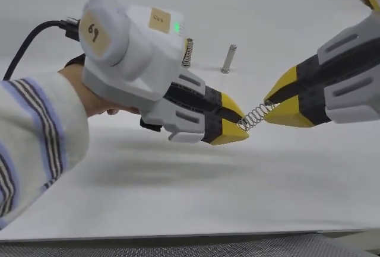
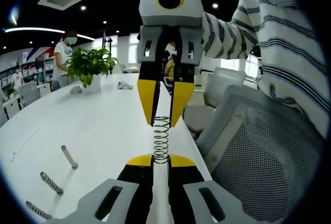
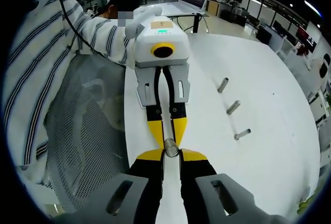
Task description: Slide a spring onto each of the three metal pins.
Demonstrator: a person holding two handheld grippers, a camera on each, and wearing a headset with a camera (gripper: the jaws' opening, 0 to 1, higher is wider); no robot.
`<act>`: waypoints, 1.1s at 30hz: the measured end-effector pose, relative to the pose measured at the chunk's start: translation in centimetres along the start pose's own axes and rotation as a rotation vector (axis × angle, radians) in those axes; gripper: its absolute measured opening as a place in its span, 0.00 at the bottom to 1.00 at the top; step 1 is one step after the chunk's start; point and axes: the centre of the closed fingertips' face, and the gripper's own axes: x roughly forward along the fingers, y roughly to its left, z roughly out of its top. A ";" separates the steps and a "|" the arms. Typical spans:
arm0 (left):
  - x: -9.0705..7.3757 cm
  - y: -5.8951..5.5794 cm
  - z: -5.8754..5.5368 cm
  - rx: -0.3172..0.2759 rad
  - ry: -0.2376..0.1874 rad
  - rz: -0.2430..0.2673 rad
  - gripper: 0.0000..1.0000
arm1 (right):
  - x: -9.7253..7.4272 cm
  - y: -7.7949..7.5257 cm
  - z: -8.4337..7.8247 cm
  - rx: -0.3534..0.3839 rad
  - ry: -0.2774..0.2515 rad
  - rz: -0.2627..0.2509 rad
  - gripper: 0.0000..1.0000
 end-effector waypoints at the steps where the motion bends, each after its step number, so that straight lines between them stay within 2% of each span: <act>1: 0.0 0.0 -0.1 -0.002 0.001 0.001 0.02 | 0.0 0.0 0.0 0.000 0.000 0.001 0.08; 15: 0.0 -0.1 0.8 -0.016 -0.035 0.006 0.02 | 0.8 -0.1 -0.1 0.007 0.000 0.009 0.09; 27: 0.0 -0.4 0.7 -0.019 -0.028 -0.001 0.02 | 1.6 0.3 0.0 -0.005 -0.004 0.034 0.13; 33: 0.2 -0.6 0.7 -0.023 -0.030 -0.004 0.02 | 1.8 0.3 0.1 -0.008 -0.006 0.035 0.10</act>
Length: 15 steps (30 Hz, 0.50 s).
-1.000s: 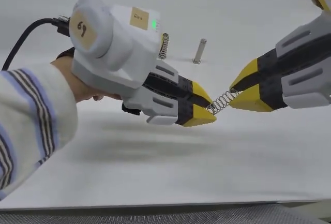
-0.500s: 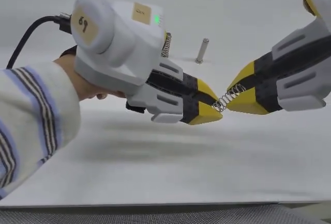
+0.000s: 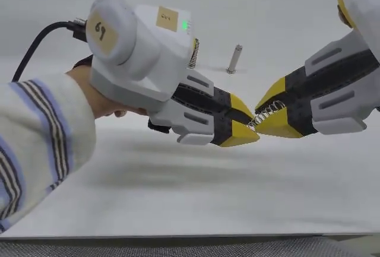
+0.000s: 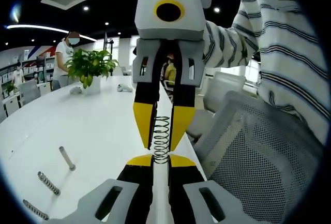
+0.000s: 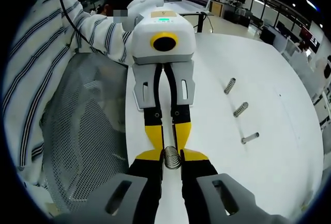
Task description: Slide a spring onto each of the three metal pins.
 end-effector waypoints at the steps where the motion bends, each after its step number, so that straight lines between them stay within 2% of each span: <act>1: 0.0 0.0 0.0 0.000 0.000 0.000 0.02 | 0.0 0.0 0.0 0.000 0.000 0.001 0.10; 15: 0.0 -0.1 -0.5 -0.013 0.005 -0.002 0.02 | 0.4 0.5 -0.4 -0.039 0.035 0.019 0.10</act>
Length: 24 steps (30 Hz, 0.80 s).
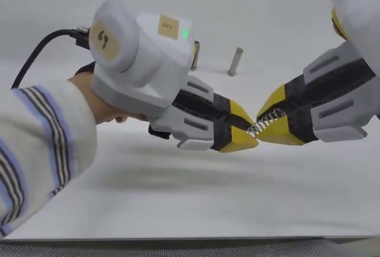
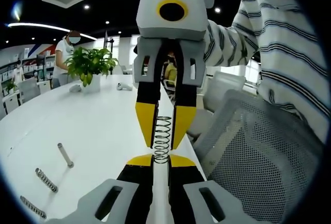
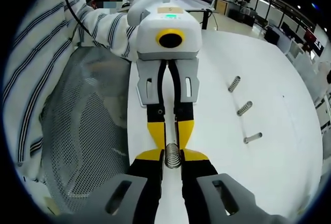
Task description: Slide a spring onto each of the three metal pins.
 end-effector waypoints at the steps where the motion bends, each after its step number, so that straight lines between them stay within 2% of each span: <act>1: 0.0 0.0 0.0 -0.001 0.001 0.002 0.02 | 0.0 0.0 0.0 -0.006 0.001 0.000 0.10; 10: -0.2 0.4 0.0 0.000 0.000 0.011 0.02 | 0.0 -0.2 0.2 -0.030 0.003 -0.004 0.08; 24: -0.3 0.5 -0.2 -0.029 -0.001 0.011 0.02 | 0.2 -0.1 0.3 -0.038 0.010 -0.005 0.08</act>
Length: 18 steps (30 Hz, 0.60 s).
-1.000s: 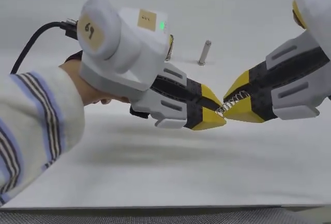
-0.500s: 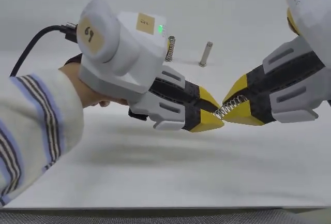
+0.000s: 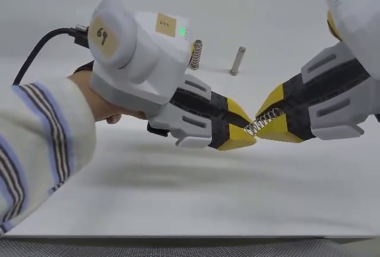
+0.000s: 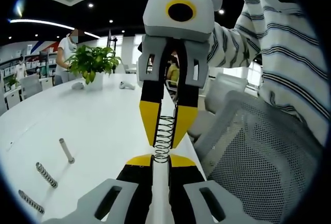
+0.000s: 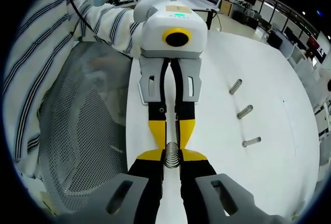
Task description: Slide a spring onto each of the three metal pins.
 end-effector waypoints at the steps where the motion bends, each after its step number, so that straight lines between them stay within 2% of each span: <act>1: 0.0 0.0 -0.1 -0.002 0.002 -0.001 0.02 | 0.0 0.0 0.0 0.000 0.000 0.001 0.08; 10: -0.3 0.7 0.0 -0.007 0.000 0.029 0.04 | -0.2 -0.7 0.3 -0.004 -0.001 -0.028 0.08; 18: -0.9 1.4 -0.9 -0.020 0.027 0.057 0.10 | -0.3 -1.4 0.4 -0.002 0.000 -0.049 0.08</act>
